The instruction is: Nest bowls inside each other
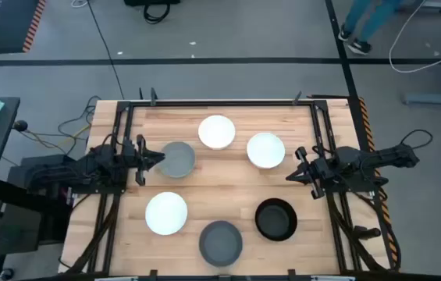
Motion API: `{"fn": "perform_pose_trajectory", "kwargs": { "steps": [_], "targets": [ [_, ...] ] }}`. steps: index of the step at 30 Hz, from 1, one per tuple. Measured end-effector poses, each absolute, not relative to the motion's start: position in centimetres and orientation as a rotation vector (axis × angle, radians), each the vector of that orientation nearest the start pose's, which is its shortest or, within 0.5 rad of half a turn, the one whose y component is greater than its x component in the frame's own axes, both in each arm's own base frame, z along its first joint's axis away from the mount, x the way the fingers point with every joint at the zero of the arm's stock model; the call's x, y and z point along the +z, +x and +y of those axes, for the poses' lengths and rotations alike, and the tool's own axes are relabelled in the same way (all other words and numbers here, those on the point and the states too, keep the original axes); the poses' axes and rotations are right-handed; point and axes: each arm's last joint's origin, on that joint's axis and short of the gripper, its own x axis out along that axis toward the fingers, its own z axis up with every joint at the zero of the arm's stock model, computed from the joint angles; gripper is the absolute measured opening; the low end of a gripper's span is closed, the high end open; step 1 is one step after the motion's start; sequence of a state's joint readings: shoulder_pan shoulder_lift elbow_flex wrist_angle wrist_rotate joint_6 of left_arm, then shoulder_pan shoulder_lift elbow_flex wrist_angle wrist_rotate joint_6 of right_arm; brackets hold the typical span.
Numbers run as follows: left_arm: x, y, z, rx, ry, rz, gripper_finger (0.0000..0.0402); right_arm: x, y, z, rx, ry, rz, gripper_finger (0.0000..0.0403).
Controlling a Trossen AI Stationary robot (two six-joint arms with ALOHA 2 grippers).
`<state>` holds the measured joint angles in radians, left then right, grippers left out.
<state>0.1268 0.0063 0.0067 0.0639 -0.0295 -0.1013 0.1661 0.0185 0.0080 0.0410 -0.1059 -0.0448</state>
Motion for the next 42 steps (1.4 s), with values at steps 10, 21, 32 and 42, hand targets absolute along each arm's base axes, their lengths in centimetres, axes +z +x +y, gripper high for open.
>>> {"fn": "perform_pose_trajectory", "kwargs": {
  "steps": [10, 21, 32, 42],
  "targets": [
    [17.15, 9.66, 1.32, 0.153, -0.098, -0.072, 0.0059, 16.87, 9.63, 1.93, 0.271, -0.044, -0.037, 0.0018],
    [17.14, 9.66, 1.32, 0.153, -0.098, -0.072, 0.0058, 16.87, 9.63, 1.92, 0.271, -0.044, -0.036, 0.0018],
    [17.15, 9.66, 1.32, 0.153, -0.098, -0.072, 0.0055, 16.88, 9.63, 1.92, 0.271, -0.044, -0.037, 0.0018],
    [17.14, 9.66, 1.32, 0.153, -0.098, -0.072, 0.0060, 16.88, 9.63, 1.92, 0.271, -0.044, -0.037, 0.0018]
  ]
}}
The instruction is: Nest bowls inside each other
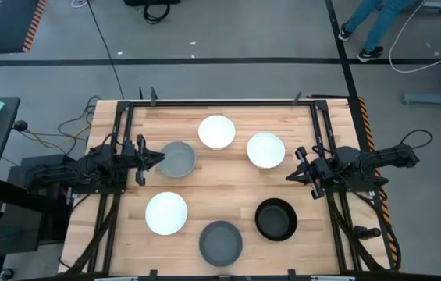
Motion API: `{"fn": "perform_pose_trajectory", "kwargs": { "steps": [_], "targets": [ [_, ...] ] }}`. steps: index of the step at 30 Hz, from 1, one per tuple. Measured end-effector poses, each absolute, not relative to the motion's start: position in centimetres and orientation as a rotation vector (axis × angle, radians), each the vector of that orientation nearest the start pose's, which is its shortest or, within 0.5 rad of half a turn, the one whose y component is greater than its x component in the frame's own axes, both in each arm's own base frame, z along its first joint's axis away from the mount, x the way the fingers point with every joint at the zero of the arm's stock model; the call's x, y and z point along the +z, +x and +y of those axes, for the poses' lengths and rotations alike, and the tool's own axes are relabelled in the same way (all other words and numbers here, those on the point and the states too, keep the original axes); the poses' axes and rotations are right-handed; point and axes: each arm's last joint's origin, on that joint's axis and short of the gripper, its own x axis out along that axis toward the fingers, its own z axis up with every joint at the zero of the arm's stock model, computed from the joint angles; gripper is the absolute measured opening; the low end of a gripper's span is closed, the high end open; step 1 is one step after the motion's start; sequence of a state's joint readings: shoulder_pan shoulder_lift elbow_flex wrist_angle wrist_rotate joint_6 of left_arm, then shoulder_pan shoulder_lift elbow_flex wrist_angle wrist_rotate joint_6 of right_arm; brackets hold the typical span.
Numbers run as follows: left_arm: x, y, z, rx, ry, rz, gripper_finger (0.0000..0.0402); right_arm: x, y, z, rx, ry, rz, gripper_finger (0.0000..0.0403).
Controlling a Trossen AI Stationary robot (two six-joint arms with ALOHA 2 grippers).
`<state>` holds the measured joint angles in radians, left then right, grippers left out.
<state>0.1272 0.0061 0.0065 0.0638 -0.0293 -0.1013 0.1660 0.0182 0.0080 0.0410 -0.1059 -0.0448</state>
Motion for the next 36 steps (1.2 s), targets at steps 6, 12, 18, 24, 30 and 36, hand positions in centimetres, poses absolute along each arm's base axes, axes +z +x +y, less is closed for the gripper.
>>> {"fn": "perform_pose_trajectory", "kwargs": {
  "steps": [6, 12, 18, 24, 30, 36],
  "targets": [
    [17.15, 9.66, 1.32, 0.153, -0.098, -0.072, 0.0059, 16.88, 9.63, 1.92, 0.271, -0.044, -0.037, 0.0018],
    [17.14, 9.66, 1.32, 0.153, -0.098, -0.072, 0.0053, 16.87, 9.63, 1.92, 0.271, -0.044, -0.036, 0.0018],
    [17.15, 9.66, 1.32, 0.153, -0.098, -0.072, 0.0059, 16.88, 9.63, 1.92, 0.271, -0.044, -0.037, 0.0018],
    [17.15, 9.66, 1.32, 0.153, -0.098, -0.072, 0.0060, 16.87, 9.63, 1.92, 0.271, -0.044, -0.037, 0.0018],
    [17.13, 9.66, 1.32, 0.153, -0.098, -0.071, 0.0053, 16.88, 9.63, 1.92, 0.271, -0.044, -0.037, 0.0018],
    [17.15, 9.66, 1.32, 0.153, -0.098, -0.072, 0.0058, 16.87, 9.63, 1.92, 0.271, -0.044, -0.037, 0.0018]
  ]
}}
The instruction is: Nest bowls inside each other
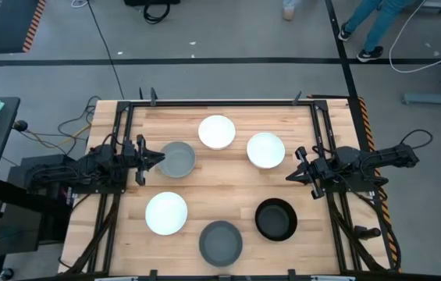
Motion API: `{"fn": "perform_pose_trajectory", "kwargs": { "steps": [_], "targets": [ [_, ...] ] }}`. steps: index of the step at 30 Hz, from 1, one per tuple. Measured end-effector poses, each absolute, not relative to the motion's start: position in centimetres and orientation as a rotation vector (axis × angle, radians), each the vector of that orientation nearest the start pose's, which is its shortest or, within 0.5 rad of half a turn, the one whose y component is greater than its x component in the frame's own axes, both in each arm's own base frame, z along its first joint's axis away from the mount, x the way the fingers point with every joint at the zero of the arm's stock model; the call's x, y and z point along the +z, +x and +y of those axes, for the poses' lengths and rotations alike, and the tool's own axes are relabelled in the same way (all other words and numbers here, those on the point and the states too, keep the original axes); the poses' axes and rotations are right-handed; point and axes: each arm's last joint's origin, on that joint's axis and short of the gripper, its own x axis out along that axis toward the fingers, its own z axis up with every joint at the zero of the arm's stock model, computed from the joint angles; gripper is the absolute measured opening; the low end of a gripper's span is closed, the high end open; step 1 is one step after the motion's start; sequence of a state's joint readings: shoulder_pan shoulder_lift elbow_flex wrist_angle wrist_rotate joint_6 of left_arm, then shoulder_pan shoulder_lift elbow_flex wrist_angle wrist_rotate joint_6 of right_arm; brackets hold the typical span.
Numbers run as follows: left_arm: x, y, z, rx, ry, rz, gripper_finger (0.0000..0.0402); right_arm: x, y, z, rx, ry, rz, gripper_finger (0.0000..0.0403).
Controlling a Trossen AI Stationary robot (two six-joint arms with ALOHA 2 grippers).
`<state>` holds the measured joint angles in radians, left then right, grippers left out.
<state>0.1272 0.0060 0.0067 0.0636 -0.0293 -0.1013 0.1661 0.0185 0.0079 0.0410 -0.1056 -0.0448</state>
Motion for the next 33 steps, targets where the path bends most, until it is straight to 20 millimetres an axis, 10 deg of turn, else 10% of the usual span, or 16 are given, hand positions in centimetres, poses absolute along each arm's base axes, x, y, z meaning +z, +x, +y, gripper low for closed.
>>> {"fn": "perform_pose_trajectory", "kwargs": {
  "steps": [33],
  "targets": [
    [17.14, 9.66, 1.32, 0.155, -0.045, -0.068, 0.0051, 16.92, 9.63, 1.92, 0.271, -0.045, -0.042, 0.0018]
  ]
}}
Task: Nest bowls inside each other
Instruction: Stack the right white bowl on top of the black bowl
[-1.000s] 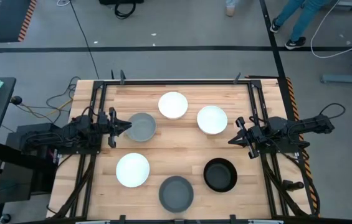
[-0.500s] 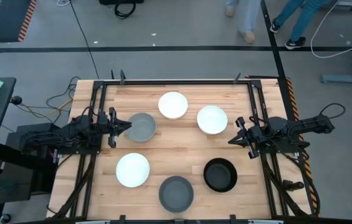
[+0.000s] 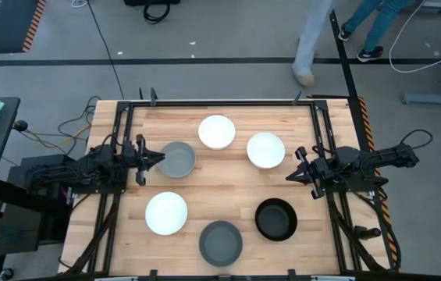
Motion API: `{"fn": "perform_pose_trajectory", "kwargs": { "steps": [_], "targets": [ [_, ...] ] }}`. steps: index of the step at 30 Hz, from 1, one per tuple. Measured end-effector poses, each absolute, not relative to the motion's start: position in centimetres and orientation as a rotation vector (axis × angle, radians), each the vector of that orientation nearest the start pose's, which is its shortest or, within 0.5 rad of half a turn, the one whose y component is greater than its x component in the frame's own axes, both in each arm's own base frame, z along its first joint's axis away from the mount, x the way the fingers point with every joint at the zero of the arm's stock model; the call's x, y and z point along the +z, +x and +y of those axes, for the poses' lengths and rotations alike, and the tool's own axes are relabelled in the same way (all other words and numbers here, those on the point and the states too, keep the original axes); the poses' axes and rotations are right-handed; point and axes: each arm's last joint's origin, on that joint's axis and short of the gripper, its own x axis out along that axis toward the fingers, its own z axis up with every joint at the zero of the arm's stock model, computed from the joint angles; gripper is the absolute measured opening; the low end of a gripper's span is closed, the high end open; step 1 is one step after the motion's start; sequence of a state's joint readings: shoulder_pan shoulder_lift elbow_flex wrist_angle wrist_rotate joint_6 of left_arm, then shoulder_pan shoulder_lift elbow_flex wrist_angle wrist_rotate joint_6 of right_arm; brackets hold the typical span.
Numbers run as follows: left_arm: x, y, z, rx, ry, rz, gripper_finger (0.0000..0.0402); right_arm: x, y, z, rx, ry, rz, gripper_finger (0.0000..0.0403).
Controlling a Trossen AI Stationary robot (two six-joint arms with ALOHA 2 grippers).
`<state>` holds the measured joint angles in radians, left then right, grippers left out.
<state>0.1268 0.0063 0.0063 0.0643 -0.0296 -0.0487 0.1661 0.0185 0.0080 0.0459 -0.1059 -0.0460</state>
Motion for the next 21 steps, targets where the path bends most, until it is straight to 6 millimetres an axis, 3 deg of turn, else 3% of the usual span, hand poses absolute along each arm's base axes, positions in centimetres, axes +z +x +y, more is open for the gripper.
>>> {"fn": "perform_pose_trajectory", "kwargs": {
  "steps": [9, 15, 21],
  "targets": [
    [17.2, 9.7, 1.3, 0.155, -0.037, -0.069, 0.0059, 17.4, 9.6, 1.9, 0.274, 0.054, -0.079, 0.0018],
    [17.2, 9.7, 1.3, 0.155, -0.036, -0.072, 0.0052, 18.5, 9.4, 1.9, 0.266, 0.057, -0.198, 0.0018],
    [17.4, 9.6, 1.3, 0.154, -0.035, -0.095, 0.0049, 19.8, 9.2, 1.2, 0.042, 0.106, -0.308, 0.0018]
  ]
}}
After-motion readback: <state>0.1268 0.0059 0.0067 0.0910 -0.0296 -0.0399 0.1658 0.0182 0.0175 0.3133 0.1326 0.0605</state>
